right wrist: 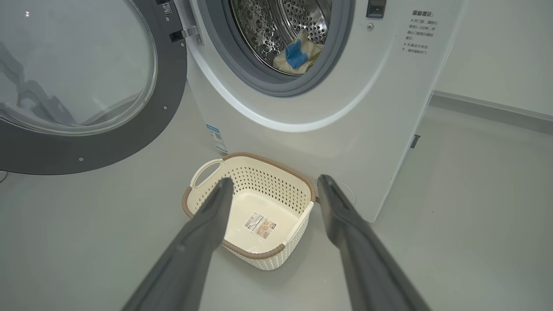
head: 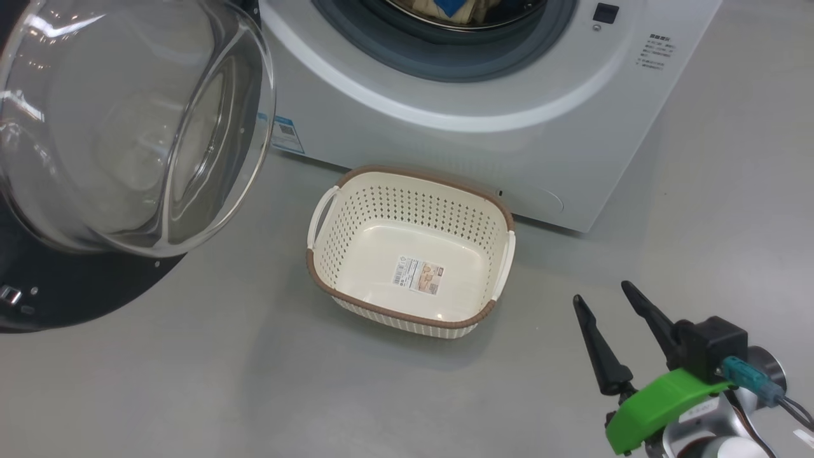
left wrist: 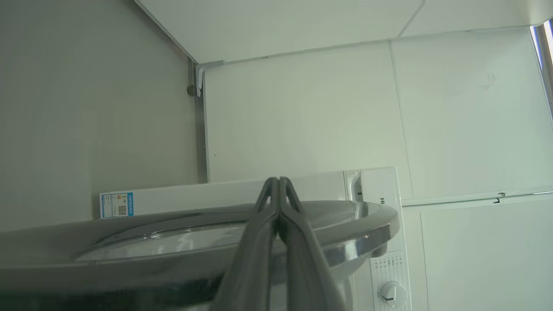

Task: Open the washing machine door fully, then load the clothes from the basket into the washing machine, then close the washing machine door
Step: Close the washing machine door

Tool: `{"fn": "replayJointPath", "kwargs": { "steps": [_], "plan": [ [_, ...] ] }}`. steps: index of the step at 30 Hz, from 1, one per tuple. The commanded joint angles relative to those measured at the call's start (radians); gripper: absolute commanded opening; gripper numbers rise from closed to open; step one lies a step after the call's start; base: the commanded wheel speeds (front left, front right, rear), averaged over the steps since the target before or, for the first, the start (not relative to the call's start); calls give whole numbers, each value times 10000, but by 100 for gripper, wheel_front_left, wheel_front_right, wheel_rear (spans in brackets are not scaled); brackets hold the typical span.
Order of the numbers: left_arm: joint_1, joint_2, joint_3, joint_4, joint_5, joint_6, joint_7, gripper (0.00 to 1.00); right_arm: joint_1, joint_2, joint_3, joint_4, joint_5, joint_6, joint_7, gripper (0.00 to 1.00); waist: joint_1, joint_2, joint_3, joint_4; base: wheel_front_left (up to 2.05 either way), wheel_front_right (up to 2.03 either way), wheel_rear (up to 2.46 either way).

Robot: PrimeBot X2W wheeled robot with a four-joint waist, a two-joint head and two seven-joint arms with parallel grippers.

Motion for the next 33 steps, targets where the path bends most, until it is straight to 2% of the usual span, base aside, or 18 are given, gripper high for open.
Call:
{"fn": "replayJointPath", "kwargs": {
  "steps": [1,3,6,15,26,33],
  "plan": [
    [-250,528,74,-232,283,-6,-287,0,-322,-19,262,-293,74,4,-125,100,-1,0,-15,-31,0,0,0],
    [-294,481,11,-146,430,-6,-547,0,-334,-13,294,-269,95,4,-136,100,-1,0,-29,-74,0,0,0],
    [-276,444,-254,-37,409,-6,-242,0,-329,-7,269,-259,111,4,-146,100,-1,0,-45,-123,0,0,0],
    [-232,458,-458,-215,-352,-6,1147,0,-328,6,162,-266,73,4,-192,100,-1,0,115,-115,0,0,0],
    [73,150,-743,-518,-1354,-5,3181,0,-428,15,124,-72,154,4,-330,100,-1,0,278,33,0,0,0],
    [450,-94,-959,-1291,-1907,413,4273,0,-417,17,90,67,255,4,-399,100,-1,0,272,127,0,0,0]
  ]
}}
